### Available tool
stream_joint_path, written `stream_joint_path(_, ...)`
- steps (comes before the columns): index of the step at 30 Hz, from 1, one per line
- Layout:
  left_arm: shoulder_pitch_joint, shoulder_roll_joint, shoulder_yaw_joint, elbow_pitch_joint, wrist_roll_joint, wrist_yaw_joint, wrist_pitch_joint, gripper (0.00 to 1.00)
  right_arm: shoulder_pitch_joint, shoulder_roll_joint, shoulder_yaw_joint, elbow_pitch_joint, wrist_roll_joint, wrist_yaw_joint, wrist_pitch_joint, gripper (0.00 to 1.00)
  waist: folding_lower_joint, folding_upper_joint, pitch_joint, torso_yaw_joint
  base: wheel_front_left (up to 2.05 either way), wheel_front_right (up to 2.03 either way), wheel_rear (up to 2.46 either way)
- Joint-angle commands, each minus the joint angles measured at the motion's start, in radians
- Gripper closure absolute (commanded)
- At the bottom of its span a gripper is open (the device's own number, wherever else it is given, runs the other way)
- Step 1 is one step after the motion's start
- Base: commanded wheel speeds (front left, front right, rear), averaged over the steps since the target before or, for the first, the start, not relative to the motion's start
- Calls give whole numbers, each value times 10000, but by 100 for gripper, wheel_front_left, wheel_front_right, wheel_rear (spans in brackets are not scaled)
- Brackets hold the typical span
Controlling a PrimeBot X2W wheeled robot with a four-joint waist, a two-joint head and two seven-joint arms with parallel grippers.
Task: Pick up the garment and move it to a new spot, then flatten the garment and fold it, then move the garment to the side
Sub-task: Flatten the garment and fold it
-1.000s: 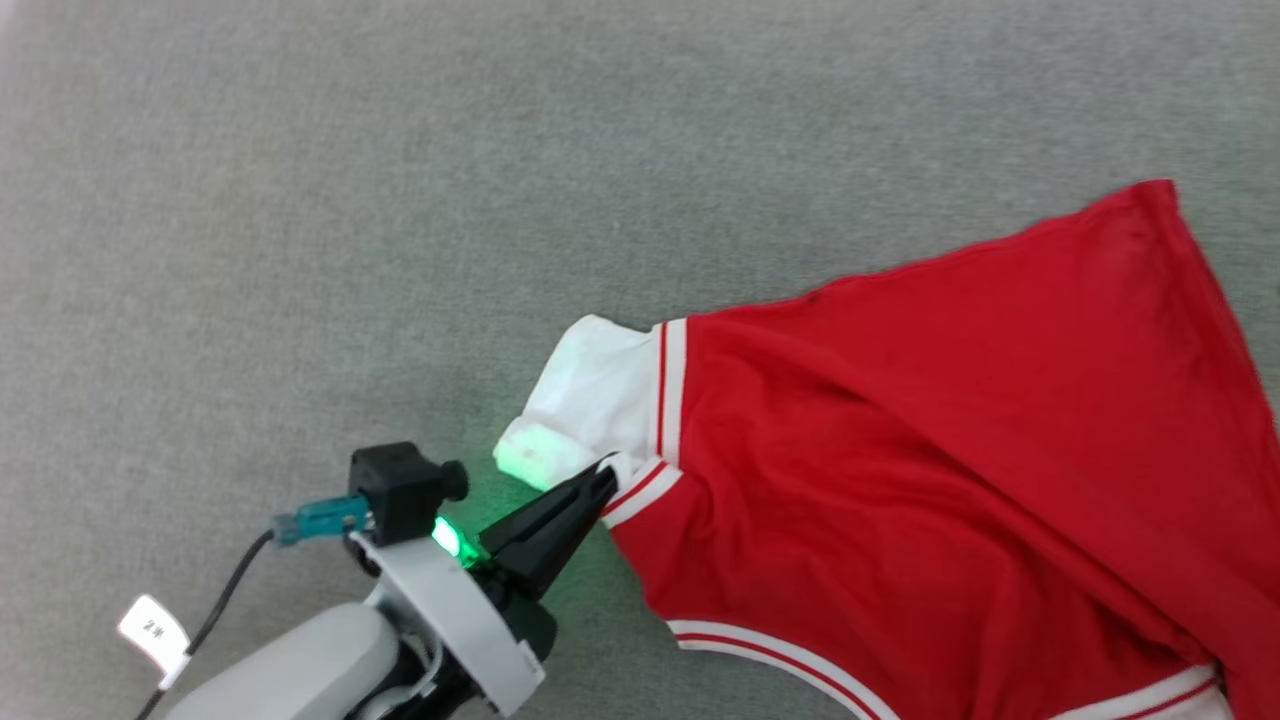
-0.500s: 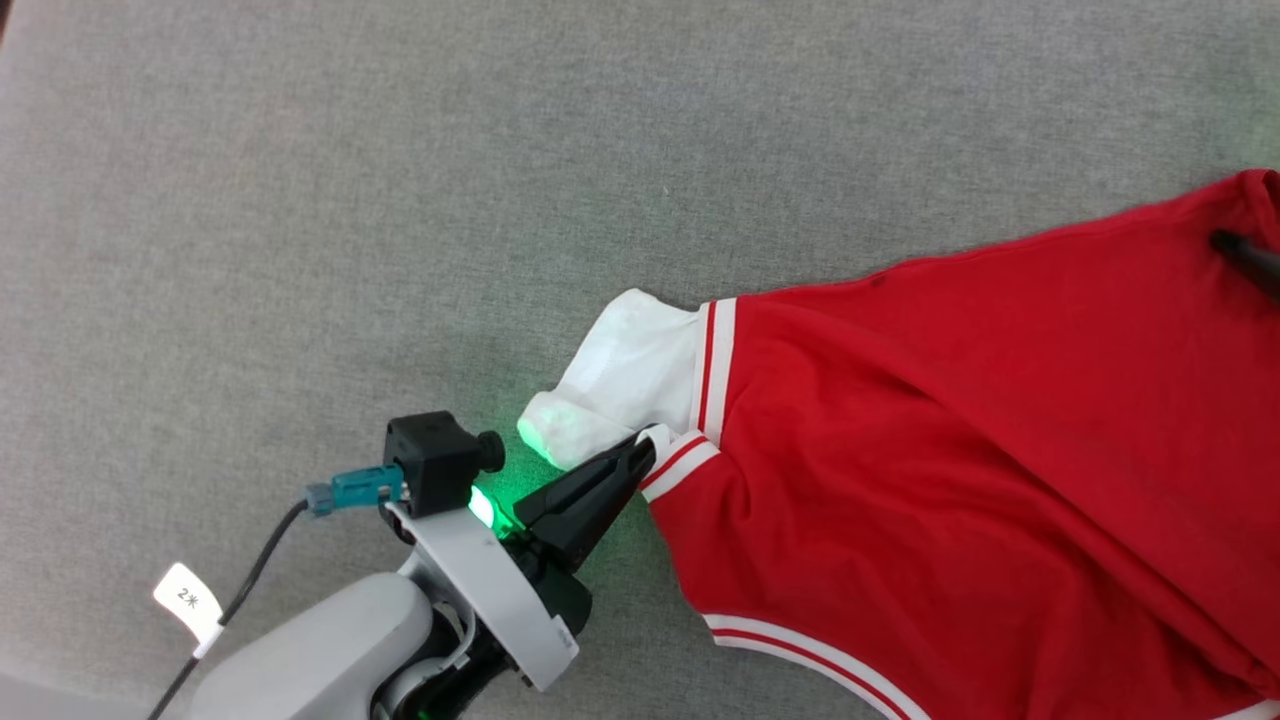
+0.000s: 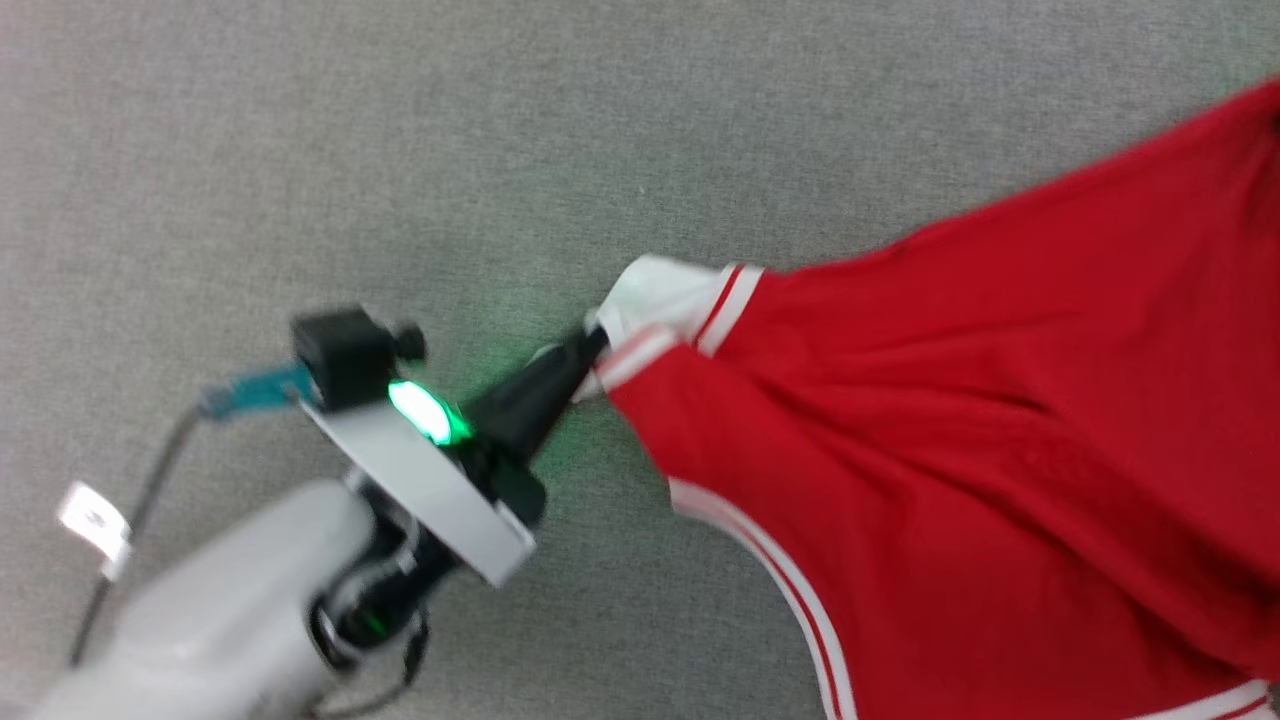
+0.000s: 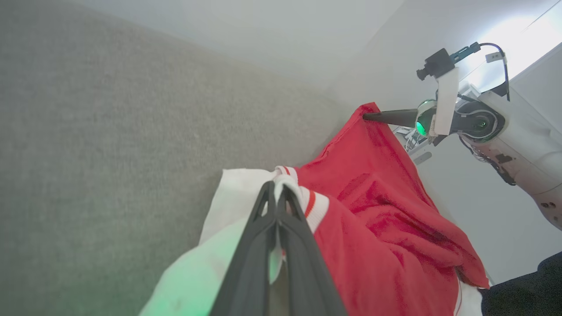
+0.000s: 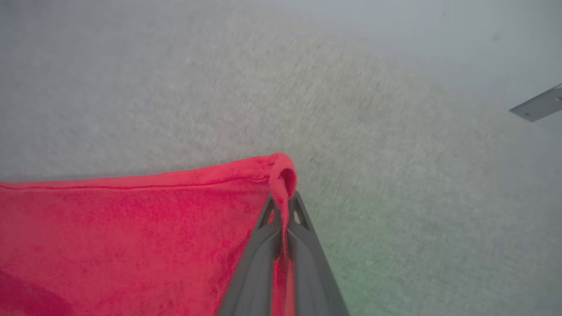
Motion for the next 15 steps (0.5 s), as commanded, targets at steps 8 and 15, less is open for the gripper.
stream_joint_path(8,-3348,623,500,1091,-1017,24,517,100,-2380,746,-1450,1503,-758,-19,-1973,100,-1,0,259,-396,0,0,0)
stream_joint_path(15,-7270,12,1348,3896,-825,26,713,100,-5123,1679,-2706,3096,-2339,-25,-3987,100,-1,0,488,-801,0,0,0)
